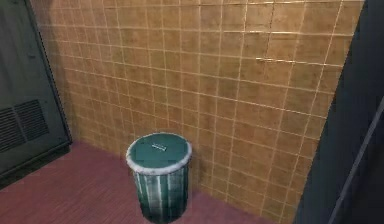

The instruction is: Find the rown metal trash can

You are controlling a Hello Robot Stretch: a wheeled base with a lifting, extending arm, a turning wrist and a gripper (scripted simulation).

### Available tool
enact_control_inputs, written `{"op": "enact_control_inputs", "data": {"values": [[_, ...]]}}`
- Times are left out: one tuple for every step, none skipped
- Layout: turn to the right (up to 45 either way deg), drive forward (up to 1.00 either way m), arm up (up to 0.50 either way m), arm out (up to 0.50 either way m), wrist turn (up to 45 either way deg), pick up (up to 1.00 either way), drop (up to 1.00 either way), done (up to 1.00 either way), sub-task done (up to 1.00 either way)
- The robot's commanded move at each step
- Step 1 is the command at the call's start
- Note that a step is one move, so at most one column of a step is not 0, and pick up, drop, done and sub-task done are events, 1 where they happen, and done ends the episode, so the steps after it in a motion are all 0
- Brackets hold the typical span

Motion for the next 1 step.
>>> {"op": "enact_control_inputs", "data": {"values": [[-9.0,0.00,0.00,0.00,0.0,0.00,0.00,0.00,0.00]]}}
